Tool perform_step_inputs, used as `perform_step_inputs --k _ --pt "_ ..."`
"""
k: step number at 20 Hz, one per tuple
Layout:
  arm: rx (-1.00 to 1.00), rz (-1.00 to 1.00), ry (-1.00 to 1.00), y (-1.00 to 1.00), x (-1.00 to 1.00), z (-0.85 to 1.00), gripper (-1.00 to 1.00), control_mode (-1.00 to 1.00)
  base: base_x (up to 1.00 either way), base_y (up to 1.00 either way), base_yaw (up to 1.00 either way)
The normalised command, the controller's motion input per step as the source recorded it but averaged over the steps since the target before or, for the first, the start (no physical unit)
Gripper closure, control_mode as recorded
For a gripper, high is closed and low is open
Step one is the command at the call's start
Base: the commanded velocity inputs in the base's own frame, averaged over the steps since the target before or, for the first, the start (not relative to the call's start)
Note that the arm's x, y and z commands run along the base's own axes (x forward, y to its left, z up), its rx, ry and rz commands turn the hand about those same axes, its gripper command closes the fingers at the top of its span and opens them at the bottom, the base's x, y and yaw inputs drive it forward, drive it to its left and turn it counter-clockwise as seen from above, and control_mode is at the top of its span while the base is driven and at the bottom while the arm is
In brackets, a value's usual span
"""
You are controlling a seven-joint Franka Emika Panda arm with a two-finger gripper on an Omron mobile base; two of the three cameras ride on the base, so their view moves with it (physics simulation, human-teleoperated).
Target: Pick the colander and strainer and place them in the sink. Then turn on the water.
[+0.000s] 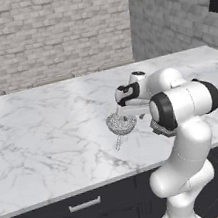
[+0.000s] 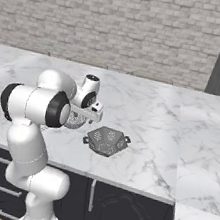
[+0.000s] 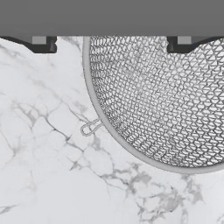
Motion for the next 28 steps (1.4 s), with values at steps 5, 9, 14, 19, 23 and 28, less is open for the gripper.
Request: perform_step_inputs --k 5,9,14,19,23,28 --pt "0.00 0.00 -0.01 0.00 0.10 -0.06 -1.00 -1.00 0.00 0.00 0.00" --pt "0.00 0.00 -0.03 0.00 0.08 -0.04 -1.00 -1.00 0.00 0.00 0.00" --pt "0.00 0.00 0.00 0.00 0.07 -0.08 -1.00 -1.00 0.00 0.00 0.00" --pt "0.00 0.00 0.00 0.01 0.09 -0.16 -1.00 -1.00 0.00 0.00 0.00" --pt "0.01 0.00 -0.01 0.00 0.10 -0.13 -1.00 -1.00 0.00 0.00 0.00" --pt "0.01 0.00 -0.02 0.03 0.12 -0.17 -1.00 -1.00 0.00 0.00 0.00"
